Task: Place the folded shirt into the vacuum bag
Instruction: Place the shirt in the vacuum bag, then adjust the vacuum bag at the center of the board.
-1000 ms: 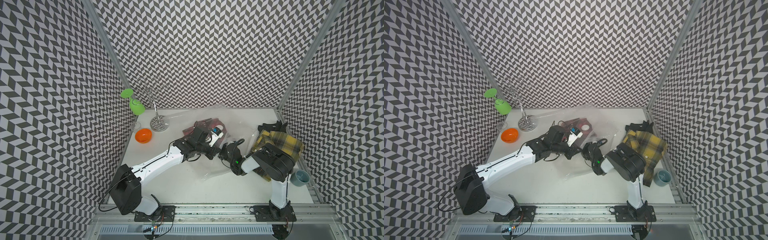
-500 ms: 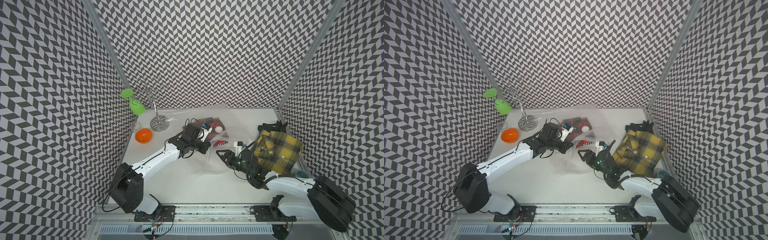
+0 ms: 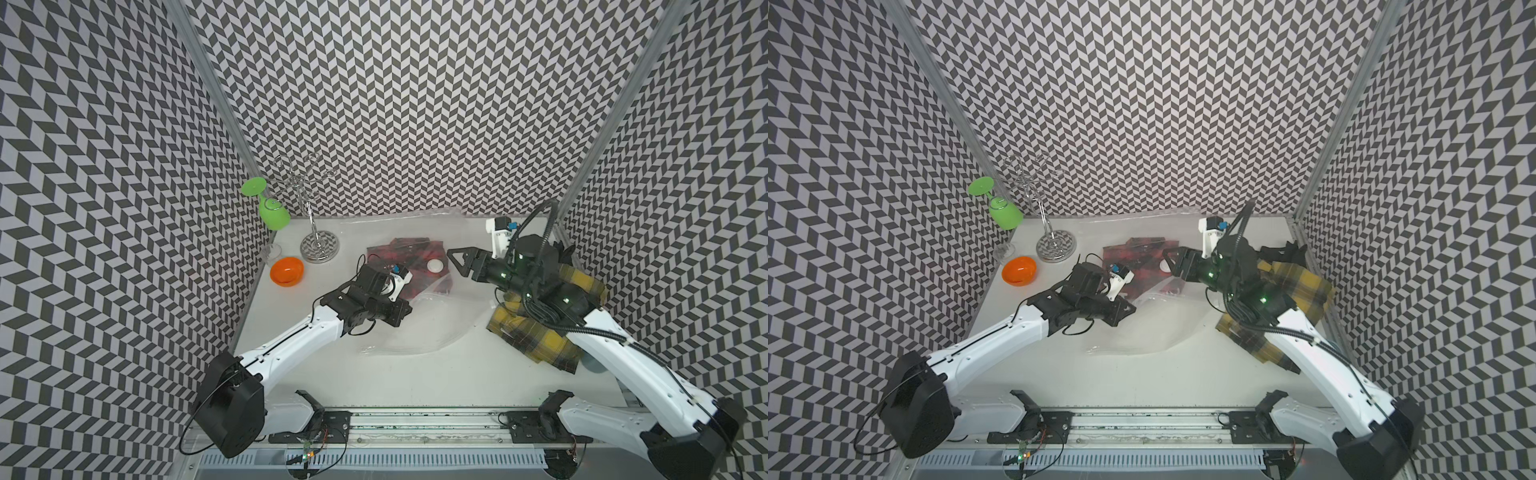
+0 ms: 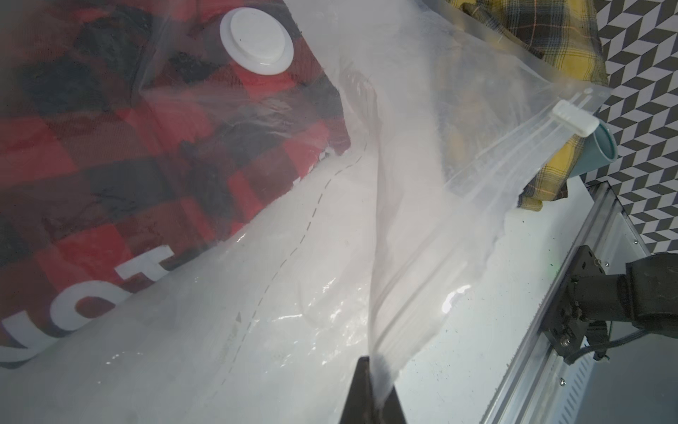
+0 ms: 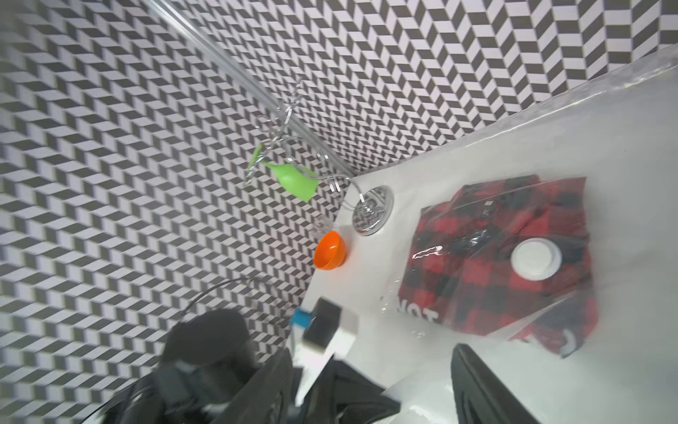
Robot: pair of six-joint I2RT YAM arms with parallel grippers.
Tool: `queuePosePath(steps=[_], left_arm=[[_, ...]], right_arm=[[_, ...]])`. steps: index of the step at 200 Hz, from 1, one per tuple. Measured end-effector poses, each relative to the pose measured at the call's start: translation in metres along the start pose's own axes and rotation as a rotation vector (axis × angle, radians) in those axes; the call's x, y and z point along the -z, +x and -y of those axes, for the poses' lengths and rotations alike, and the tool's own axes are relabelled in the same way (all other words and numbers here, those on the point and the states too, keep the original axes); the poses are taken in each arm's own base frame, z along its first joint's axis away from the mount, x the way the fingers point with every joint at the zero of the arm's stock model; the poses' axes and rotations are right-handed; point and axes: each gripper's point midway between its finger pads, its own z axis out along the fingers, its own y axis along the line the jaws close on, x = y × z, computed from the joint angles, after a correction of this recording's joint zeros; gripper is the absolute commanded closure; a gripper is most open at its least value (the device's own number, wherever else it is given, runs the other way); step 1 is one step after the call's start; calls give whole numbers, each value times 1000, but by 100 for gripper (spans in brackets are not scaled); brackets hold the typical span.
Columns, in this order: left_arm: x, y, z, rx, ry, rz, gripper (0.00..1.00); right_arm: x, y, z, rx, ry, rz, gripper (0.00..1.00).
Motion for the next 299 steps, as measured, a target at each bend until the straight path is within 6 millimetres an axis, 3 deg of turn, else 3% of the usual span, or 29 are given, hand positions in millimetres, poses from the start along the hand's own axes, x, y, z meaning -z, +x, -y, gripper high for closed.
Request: queuePosePath(steps=[17,39,57,91,115,143,165,200,223,244,263,285,299], left_arm=[[6,6,4,27,15,-6,93],[12,12,10,54,44,-11,87],[21,12,16,53,61,-3,70],[42,4,34,32,117,33,49],[56,-18,43,19,131,76,49],[64,-53,36,20,108,145,49],[67,-79,15,51,62,207,50],[84,-108,-20,103,-35,318,50],[90,-115,-31,110,-78,356,50],[88,-117,-32,104,-81,362,50],[80,-118,-32,92,-86,354,49],[60,-116,-21,56,-76,324,47],[43,-113,-7,22,-57,297,46]], right_arm=[[-36,5,32,-8,74,-50,32],[-94,26,77,-29,163,-158,33],[-138,46,107,-47,212,-248,34],[-173,79,138,-57,255,-347,34],[-188,91,147,-49,264,-372,34],[-205,130,152,-40,263,-428,35],[-225,168,139,-22,221,-479,37],[-250,188,96,-8,94,-502,38],[-246,191,85,-3,64,-531,36],[-220,170,90,-12,87,-526,34],[-169,122,108,-33,152,-444,31],[-94,52,135,-50,272,-244,26],[-52,31,151,-66,348,-154,20]])
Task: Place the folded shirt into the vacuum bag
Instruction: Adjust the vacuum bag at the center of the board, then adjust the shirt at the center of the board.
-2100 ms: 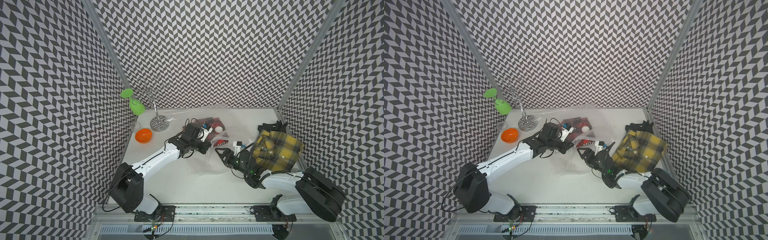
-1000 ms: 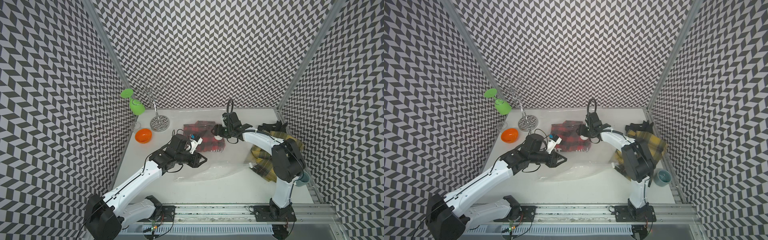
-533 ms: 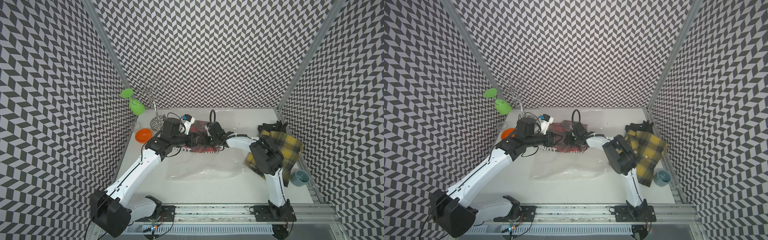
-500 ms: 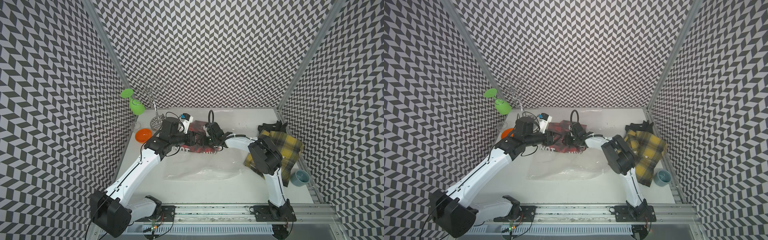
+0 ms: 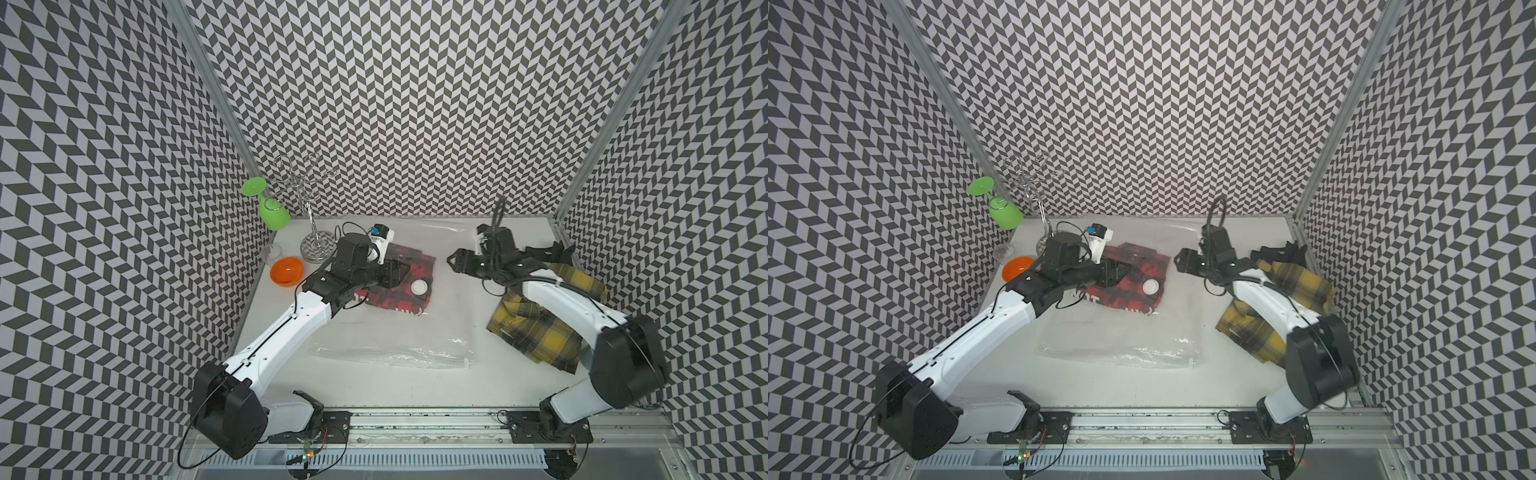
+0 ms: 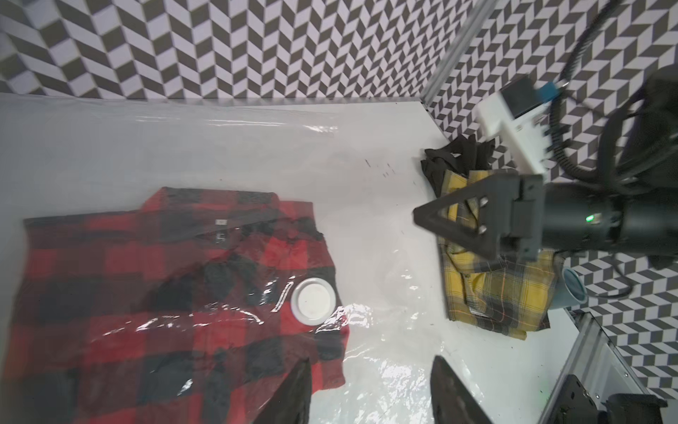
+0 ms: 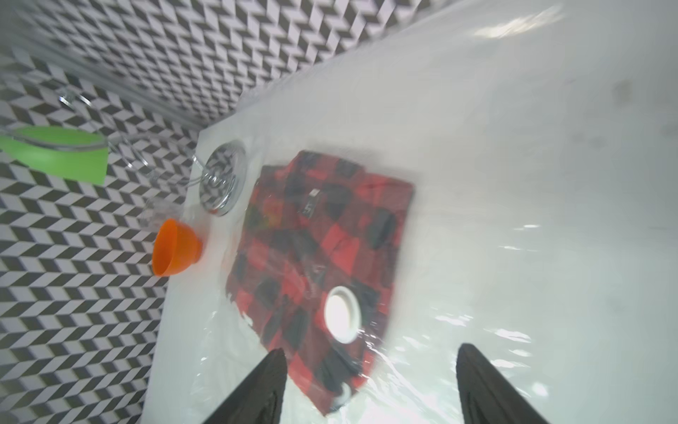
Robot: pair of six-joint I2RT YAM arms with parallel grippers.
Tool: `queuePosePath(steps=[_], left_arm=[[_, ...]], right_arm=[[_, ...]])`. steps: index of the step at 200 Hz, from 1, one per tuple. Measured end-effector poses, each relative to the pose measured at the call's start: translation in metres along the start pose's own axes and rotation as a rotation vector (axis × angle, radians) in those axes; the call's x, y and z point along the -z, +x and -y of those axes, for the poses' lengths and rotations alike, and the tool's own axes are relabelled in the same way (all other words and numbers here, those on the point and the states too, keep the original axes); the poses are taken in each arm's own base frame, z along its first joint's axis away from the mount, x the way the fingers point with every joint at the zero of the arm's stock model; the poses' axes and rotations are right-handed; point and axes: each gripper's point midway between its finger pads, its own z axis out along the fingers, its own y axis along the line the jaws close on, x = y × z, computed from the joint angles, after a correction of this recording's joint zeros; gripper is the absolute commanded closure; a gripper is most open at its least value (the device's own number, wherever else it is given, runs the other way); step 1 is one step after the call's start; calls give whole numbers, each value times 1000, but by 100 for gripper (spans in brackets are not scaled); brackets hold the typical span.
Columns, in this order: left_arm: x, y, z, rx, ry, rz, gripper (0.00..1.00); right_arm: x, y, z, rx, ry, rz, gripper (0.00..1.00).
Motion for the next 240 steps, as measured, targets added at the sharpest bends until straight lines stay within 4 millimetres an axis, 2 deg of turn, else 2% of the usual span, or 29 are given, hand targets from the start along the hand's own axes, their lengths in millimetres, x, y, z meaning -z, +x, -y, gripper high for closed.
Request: queuePosePath(steps=[14,38,52,78,92,105,115,138,160,180,211,240], left_arm=[[-14,8,14,-21,30,-22,46],[-34,21,33,-44,76,-55,46],[-43,26,39,-47,94,-66,46],[-47,28,41,-43,106,-66,46],[-47,25,44,-47,119,-54,46],[-47,23,46,-50,133,-47,46],[-48,22,48,-52,143,-44,47],[-50,25,52,-52,171,-54,47],[-55,33,52,-47,191,-79,47],[-59,41,51,-40,201,-102,47],[-59,42,52,-40,209,-107,48],[-59,45,52,-38,213,-113,48]], right_arm=[[25,4,30,-35,85,34,16],[56,25,96,-128,284,43,10],[78,30,133,-188,399,68,7],[117,19,175,-271,529,162,4],[149,9,213,-356,630,245,2],[174,10,244,-432,712,299,2],[184,12,255,-463,745,314,2],[189,13,263,-483,766,323,2],[185,16,270,-492,779,317,1],[177,33,284,-522,813,295,0],[166,65,307,-581,869,242,0],[157,66,318,-592,886,232,0]])
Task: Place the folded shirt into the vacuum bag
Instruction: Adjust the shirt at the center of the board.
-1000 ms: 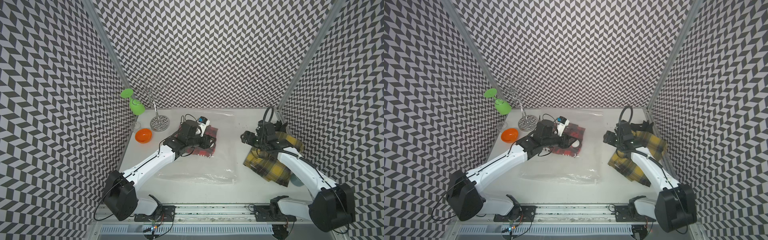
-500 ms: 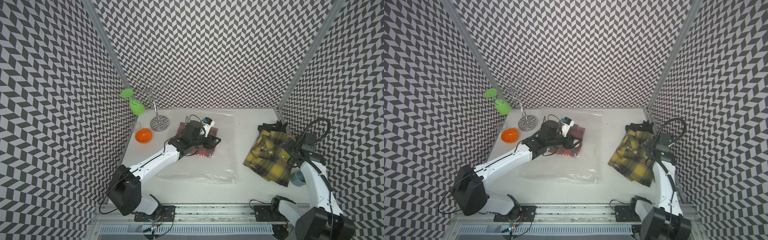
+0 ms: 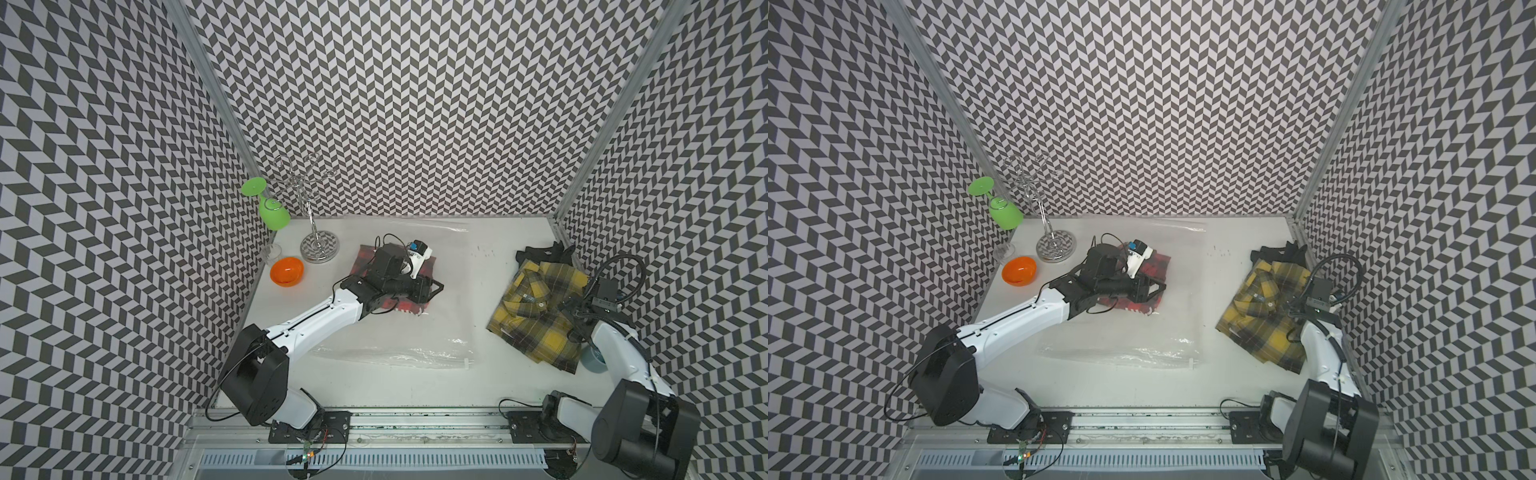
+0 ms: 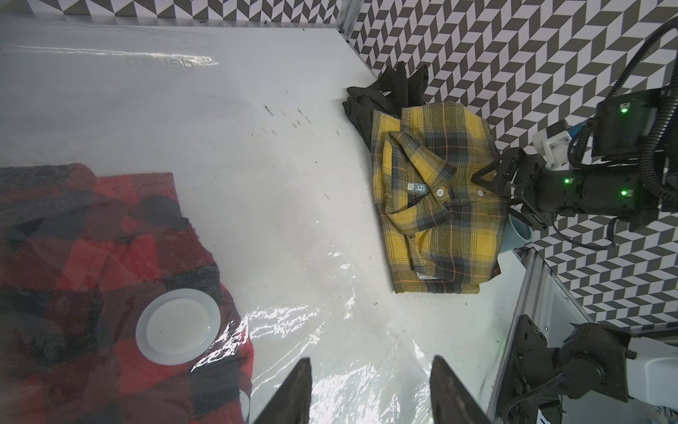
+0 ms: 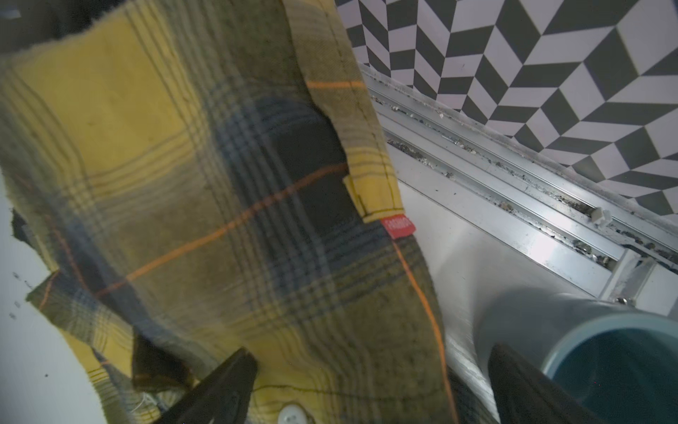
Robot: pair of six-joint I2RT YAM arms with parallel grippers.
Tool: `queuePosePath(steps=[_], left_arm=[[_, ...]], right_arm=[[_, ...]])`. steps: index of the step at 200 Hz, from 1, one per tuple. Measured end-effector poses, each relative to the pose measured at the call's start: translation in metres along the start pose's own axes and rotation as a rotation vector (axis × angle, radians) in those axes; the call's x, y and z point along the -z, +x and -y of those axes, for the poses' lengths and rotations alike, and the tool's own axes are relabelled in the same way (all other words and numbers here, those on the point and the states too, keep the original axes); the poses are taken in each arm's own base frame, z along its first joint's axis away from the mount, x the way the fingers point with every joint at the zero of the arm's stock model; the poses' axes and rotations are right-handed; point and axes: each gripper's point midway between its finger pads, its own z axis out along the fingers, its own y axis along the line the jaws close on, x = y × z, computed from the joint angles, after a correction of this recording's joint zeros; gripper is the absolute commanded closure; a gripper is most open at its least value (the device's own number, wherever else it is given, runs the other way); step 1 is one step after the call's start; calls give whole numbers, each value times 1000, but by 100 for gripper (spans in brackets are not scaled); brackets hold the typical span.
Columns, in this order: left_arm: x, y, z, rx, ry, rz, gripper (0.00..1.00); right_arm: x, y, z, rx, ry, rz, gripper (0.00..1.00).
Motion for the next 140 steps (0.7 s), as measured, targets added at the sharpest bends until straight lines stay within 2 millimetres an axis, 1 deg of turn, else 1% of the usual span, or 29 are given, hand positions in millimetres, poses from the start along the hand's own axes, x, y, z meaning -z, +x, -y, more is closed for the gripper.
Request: queuePosePath(steps=[9,22,41,52,63,74,92,112,139,140], left_arm=[[0,2,-1,2,-2,-4,48],[-1,5,-2,5,-4,-9,48],[-1,5,-2,5,-4,-10,48],[-1,5,-2,5,-5,-10,48],[-1,5,-3,5,-7,-10,48],[-1,5,-3,5,-10,-9,48],[-1,5,-4,5,-14,-8,48],[-1,5,-4,5,-16,-7,48],[-1,4,-5,6,-21,-6,48],[-1,4,-5,6,-21,-6,48]], right_arm=[[-4,1,-4,3,-11,-10,3],[-11,3,-10,14,-29,-35,9],[-21,11,-18,23,-67,-83,26],[-22,16,-22,31,-97,-101,35],[-19,20,-26,27,-130,-111,44],[-11,21,-30,25,-171,-106,53],[8,13,-40,23,-244,-70,65],[28,0,-53,22,-313,-40,65],[46,-12,-72,42,-371,-22,65],[46,-12,-72,42,-372,-21,67]])
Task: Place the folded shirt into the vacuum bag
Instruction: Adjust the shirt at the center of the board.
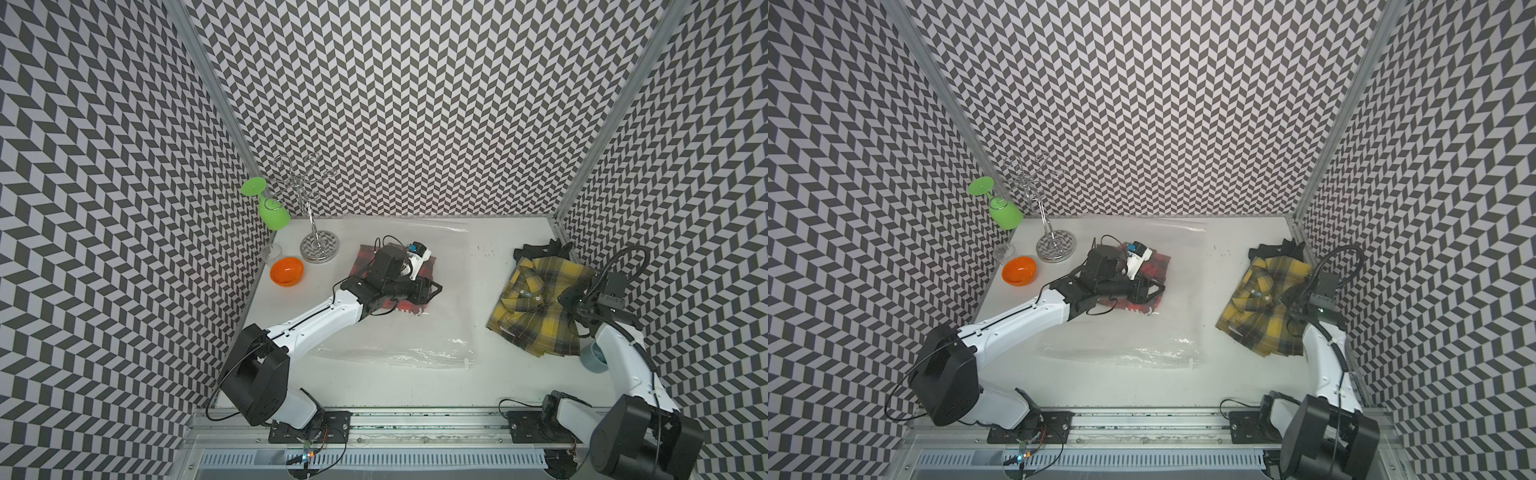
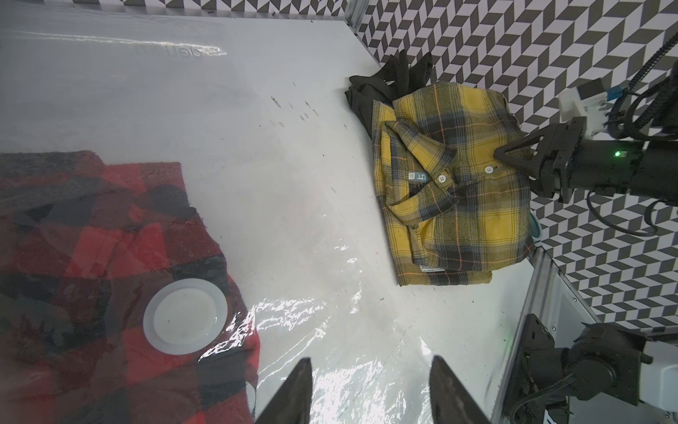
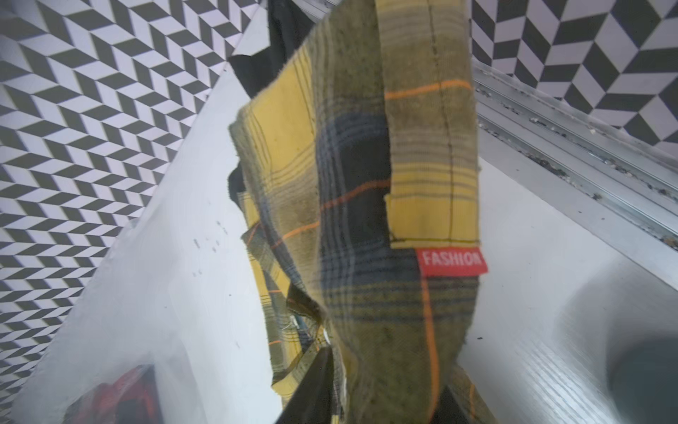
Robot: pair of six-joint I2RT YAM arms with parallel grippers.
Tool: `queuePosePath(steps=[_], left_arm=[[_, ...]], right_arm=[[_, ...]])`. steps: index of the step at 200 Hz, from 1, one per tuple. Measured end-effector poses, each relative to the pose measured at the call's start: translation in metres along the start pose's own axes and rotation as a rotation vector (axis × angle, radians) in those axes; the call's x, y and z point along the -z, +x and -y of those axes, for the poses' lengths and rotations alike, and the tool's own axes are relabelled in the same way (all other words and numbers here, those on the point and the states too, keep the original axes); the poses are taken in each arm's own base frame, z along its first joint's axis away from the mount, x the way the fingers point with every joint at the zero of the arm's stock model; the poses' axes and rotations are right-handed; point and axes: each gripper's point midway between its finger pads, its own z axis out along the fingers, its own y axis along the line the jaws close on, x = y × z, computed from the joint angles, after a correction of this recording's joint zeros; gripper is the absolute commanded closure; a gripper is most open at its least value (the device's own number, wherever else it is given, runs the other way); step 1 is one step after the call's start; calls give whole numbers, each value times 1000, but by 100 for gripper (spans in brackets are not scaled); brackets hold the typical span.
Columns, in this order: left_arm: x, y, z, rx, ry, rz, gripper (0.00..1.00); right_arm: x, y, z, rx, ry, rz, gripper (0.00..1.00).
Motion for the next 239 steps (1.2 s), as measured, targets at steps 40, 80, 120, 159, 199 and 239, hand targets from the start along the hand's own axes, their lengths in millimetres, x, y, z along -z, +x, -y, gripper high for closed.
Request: queuePosePath(steps=[40,80,120,159,199,239], left_arm=[[0,0,-1,3,-6,1,48],[0,-1,-3,5,-18,3,48],[0,-4,-3,6,-26,8,48],[1,-4,-7,13,-34,7,48],[3,-5,-12,27,-47,12,48],[8,-11,-18,46,-62,31,48]], right_arm=[[18,1,-50,16,-154,-45,91],[46,-10,-96,4,-313,-51,100],[58,-5,-127,-17,-413,-93,100],[82,-11,-186,-8,-535,-109,100],[101,-18,-232,-88,-675,-115,100],[101,-28,-252,-251,-764,-102,100]])
